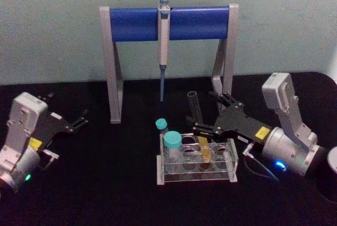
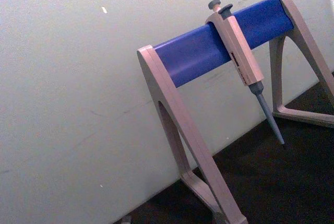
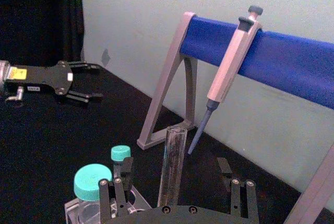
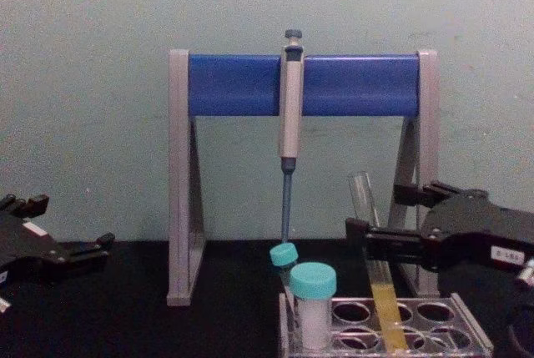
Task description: Pick up the test tube from the test tube rack, shake it, then place it back into the test tube rack.
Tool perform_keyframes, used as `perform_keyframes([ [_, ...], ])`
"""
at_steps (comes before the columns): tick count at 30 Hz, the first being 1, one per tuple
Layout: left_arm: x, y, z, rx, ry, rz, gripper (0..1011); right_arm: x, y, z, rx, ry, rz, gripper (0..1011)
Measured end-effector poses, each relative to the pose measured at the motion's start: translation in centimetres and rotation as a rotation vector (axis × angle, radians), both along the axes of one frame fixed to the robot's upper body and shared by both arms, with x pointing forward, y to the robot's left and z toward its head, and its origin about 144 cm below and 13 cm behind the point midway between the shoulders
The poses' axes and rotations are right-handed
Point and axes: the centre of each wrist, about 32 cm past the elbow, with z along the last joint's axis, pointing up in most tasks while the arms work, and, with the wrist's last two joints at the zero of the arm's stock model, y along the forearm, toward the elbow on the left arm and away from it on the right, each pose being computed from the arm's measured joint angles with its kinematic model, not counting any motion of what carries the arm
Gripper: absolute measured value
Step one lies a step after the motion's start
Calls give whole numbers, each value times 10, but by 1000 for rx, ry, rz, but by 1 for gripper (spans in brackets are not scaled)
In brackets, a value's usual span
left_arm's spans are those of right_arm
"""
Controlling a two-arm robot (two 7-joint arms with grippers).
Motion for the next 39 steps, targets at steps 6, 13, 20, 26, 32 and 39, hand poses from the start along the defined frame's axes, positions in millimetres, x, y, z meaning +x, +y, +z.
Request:
perform_keyframes([
  [6, 0, 0, 0, 0, 0, 0, 1001, 7, 3, 1, -12, 26, 1, 1000],
  [13, 0, 0, 0, 0, 0, 0, 1001, 14, 5, -1, -10, 47, 2, 1000],
  [20, 0, 0, 0, 0, 0, 0, 1001, 17, 6, -2, 1, 72, 11, 1000],
  [26, 0, 0, 0, 0, 0, 0, 1001, 19, 5, -3, 15, 96, 18, 1000],
  [32, 0, 0, 0, 0, 0, 0, 1001, 19, 5, -3, 20, 103, 20, 1000],
  [39, 0, 0, 0, 0, 0, 0, 1001, 18, 5, -3, 24, 109, 19, 1000],
])
